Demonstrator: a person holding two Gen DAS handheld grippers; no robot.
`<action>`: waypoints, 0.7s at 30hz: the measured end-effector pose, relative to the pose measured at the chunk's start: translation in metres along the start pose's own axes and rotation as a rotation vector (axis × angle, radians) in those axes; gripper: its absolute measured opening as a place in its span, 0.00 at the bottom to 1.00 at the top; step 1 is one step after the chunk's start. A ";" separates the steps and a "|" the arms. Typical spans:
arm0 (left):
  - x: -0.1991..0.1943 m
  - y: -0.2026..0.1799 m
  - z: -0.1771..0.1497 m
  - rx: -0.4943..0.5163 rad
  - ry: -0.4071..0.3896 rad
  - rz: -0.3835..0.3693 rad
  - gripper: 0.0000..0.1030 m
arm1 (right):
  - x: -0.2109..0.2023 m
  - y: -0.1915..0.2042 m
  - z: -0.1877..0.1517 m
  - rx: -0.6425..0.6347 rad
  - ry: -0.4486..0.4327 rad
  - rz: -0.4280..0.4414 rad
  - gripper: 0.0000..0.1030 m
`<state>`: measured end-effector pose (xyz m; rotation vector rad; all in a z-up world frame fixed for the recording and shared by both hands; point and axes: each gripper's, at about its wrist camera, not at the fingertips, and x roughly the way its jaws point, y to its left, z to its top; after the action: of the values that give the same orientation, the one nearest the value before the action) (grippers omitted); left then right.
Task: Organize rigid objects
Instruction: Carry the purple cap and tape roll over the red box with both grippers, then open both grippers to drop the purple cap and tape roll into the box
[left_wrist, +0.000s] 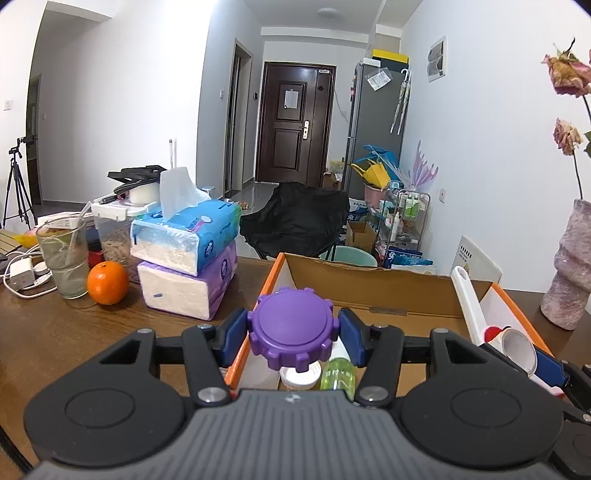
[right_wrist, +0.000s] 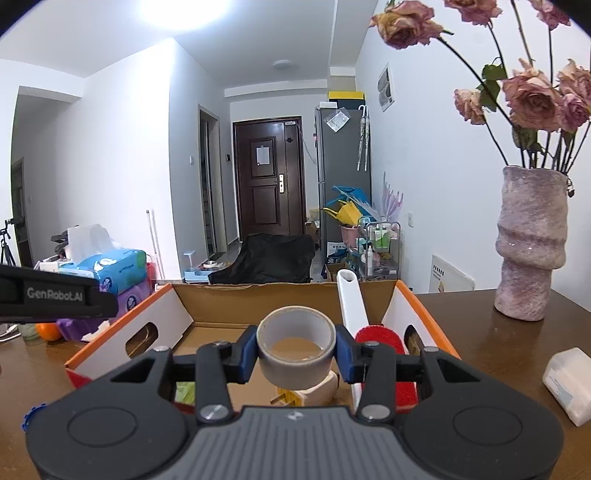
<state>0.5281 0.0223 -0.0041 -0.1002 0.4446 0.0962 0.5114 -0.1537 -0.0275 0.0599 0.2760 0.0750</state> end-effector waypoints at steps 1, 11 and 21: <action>0.003 0.000 0.001 0.001 0.002 0.000 0.54 | 0.004 0.000 0.000 -0.002 0.003 0.000 0.41; 0.037 -0.001 0.011 0.002 0.015 0.011 0.54 | 0.041 0.006 0.003 -0.018 0.029 0.007 0.41; 0.065 0.004 0.013 0.013 0.035 0.023 0.54 | 0.067 0.010 0.002 -0.036 0.075 0.008 0.41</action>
<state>0.5912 0.0323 -0.0206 -0.0844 0.4817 0.1146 0.5751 -0.1383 -0.0428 0.0228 0.3489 0.0901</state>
